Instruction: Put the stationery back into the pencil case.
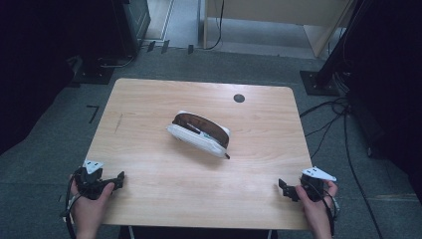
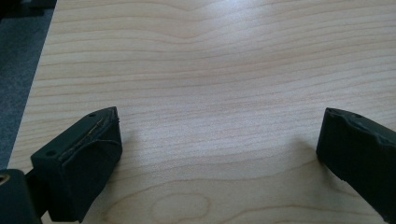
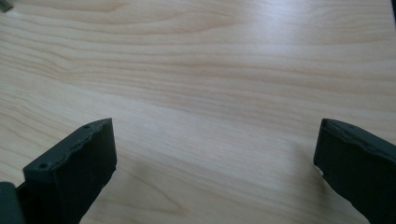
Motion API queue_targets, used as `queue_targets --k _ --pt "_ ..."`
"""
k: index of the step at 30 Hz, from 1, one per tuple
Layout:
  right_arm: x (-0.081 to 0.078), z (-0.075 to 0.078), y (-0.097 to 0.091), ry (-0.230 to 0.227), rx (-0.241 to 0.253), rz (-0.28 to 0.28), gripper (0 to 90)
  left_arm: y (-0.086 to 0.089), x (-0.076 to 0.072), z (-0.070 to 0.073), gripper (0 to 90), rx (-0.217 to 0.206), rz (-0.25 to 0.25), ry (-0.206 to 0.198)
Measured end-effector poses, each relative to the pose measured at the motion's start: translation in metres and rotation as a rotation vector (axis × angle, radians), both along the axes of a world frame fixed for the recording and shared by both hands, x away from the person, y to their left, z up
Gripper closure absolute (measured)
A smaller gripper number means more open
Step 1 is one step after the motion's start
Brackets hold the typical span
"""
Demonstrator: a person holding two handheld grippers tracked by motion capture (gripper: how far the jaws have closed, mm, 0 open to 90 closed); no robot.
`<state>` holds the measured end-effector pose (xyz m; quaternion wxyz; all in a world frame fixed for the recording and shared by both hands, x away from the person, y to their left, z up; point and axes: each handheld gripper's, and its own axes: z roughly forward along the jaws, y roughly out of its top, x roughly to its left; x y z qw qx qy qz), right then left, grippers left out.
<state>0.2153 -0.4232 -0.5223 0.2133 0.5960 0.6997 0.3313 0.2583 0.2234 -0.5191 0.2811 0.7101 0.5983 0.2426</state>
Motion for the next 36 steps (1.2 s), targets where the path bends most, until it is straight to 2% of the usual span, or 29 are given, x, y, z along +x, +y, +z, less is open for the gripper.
queue_targets --k 10,14,19,23,24,29,36 --pt "-0.015 -0.002 -0.019 0.019 -0.036 -0.04 0.0 0.0 0.0 0.0 0.3 0.0 0.0 0.0" --pt "-0.021 -0.004 -0.023 0.01 -0.065 -0.06 0.0 0.0 0.0 0.0 0.3 0.001 -0.002 0.001" --pt "-0.023 -0.005 -0.028 0.008 -0.071 -0.08 0.0 0.0 0.0 0.0 0.3 0.001 -0.001 0.001" --pt "-0.023 -0.005 -0.027 0.006 -0.072 -0.059 0.0 0.0 0.0 0.0 0.3 0.001 -0.002 0.001" --pt "-0.023 -0.005 -0.028 0.005 -0.075 -0.034 0.0 0.0 0.0 0.0 0.3 0.001 -0.002 0.001" --pt "-0.021 -0.005 -0.026 0.008 -0.072 -0.053 0.0 0.0 0.0 0.0 0.3 0.001 -0.002 0.001" --pt "-0.02 -0.005 -0.024 0.005 -0.072 -0.039 0.0 0.0 0.0 0.0 0.3 0.001 -0.002 0.001"
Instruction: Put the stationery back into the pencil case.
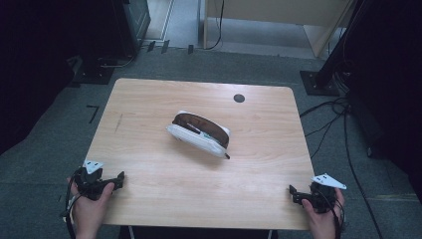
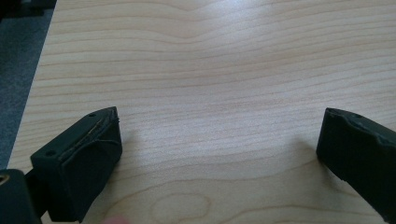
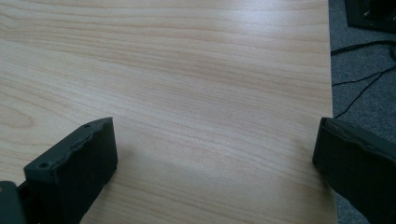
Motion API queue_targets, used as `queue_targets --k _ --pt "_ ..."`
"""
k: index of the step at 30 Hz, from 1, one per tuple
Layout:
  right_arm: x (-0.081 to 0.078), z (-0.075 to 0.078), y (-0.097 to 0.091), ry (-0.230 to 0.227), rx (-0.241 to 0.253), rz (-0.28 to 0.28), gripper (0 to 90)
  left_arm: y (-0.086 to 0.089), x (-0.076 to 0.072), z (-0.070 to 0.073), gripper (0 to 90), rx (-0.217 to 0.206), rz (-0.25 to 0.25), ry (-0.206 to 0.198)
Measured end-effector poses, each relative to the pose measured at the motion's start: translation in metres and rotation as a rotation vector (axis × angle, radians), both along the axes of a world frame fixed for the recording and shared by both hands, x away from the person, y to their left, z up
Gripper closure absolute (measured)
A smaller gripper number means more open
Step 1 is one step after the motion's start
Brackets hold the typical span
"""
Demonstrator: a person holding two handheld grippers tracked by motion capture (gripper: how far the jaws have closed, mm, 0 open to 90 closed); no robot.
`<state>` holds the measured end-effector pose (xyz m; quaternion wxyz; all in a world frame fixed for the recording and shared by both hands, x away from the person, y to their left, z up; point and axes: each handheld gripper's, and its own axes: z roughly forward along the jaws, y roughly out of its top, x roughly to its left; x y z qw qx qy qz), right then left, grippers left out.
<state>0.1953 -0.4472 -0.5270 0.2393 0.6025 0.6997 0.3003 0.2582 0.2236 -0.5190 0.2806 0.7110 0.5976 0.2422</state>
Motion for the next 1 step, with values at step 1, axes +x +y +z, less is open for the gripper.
queue_targets --k 1 --pt "0.0 0.0 0.0 0.0 -0.001 0.001 0.0 0.0 0.0 0.0 0.3 0.0 0.0 0.0"
